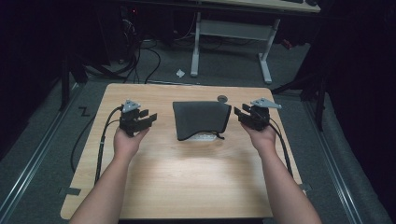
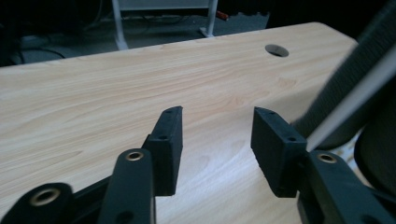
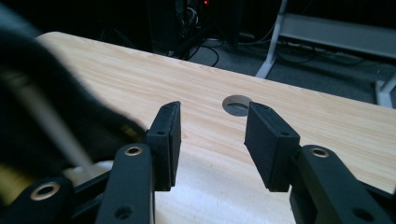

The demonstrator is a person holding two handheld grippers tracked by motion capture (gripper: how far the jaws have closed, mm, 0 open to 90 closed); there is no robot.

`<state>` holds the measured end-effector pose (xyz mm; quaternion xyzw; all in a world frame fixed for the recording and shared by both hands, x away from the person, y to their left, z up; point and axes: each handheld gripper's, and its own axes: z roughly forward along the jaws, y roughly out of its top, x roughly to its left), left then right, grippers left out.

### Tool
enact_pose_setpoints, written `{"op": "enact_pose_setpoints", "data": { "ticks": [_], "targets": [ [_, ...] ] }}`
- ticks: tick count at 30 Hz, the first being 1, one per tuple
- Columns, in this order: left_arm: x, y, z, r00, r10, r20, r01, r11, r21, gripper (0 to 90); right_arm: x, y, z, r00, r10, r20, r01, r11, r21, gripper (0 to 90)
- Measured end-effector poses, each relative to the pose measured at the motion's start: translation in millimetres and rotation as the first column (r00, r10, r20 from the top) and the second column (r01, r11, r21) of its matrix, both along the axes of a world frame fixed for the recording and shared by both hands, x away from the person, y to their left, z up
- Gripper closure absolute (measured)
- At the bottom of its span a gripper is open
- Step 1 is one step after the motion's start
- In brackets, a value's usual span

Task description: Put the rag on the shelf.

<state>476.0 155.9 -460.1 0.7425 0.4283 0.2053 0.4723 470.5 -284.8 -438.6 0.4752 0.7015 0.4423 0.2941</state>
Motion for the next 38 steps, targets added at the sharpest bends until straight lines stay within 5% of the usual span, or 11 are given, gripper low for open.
{"op": "enact_pose_setpoints", "data": {
  "ticks": [6,9,14,18,20,21,22,24,26,29,38],
  "targets": [
    [-53.9,5.2,-3.5,0.9986,-0.053,0.008,0.053,0.9984,0.019,44.7,-49.5,6.8,7.6,0.9983,0.044,0.038,-0.042,0.9973,-0.060,51.5],
    [-89.1,5.8,-10.2,0.9969,-0.078,0.004,0.078,0.9958,-0.048,43.8,-83.0,13.2,8.8,0.9977,0.055,0.040,-0.052,0.9959,-0.074,48.8],
    [-130.0,-11.8,-34.6,0.9926,-0.111,-0.051,0.106,0.9901,-0.093,42.7,-130.7,28.9,-10.6,0.9967,0.081,0.009,-0.079,0.9909,-0.109,45.0],
    [-152.3,-39.6,-57.2,0.9780,-0.179,-0.107,0.170,0.9819,-0.083,41.7,-151.9,42.3,-34.6,0.9955,0.088,-0.034,-0.092,0.9868,-0.133,43.1],
    [-158.5,-55.7,-63.3,0.9606,-0.249,-0.122,0.248,0.9684,-0.028,41.1,-161.4,46.8,-50.6,0.9964,0.065,-0.054,-0.071,0.9908,-0.116,42.1],
    [-159.2,-62.4,-65.5,0.9645,-0.249,-0.089,0.256,0.9632,0.083,41.8,-166.5,47.3,-60.9,0.9973,0.052,-0.052,-0.057,0.9932,-0.102,43.7],
    [-157.2,-63.4,-66.2,0.9709,-0.227,-0.075,0.236,0.9621,0.137,43.2,-170.8,48.6,-74.1,0.9958,0.051,-0.076,-0.059,0.9930,-0.103,47.4],
    [-142.9,-54.1,-64.8,0.9748,-0.198,-0.102,0.207,0.9742,0.088,43.0,-167.3,52.6,-81.1,0.9900,0.072,-0.121,-0.094,0.9791,-0.180,43.9],
    [-135.9,-42.8,-61.7,0.9793,-0.171,-0.109,0.176,0.9835,0.041,42.5,-164.3,51.1,-82.4,0.9930,0.075,-0.092,-0.093,0.9737,-0.208,44.3],
    [-139.5,-37.8,-63.8,0.9772,-0.177,-0.118,0.184,0.9815,0.053,41.1,-155.6,43.5,-81.9,0.9922,0.057,-0.111,-0.073,0.9861,-0.149,44.1],
    [-145.7,-44.3,-65.4,0.9709,-0.199,-0.134,0.207,0.9771,0.049,40.6,-158.7,31.2,-79.4,0.9931,0.054,-0.104,-0.066,0.9909,-0.117,43.8]
  ]
}}
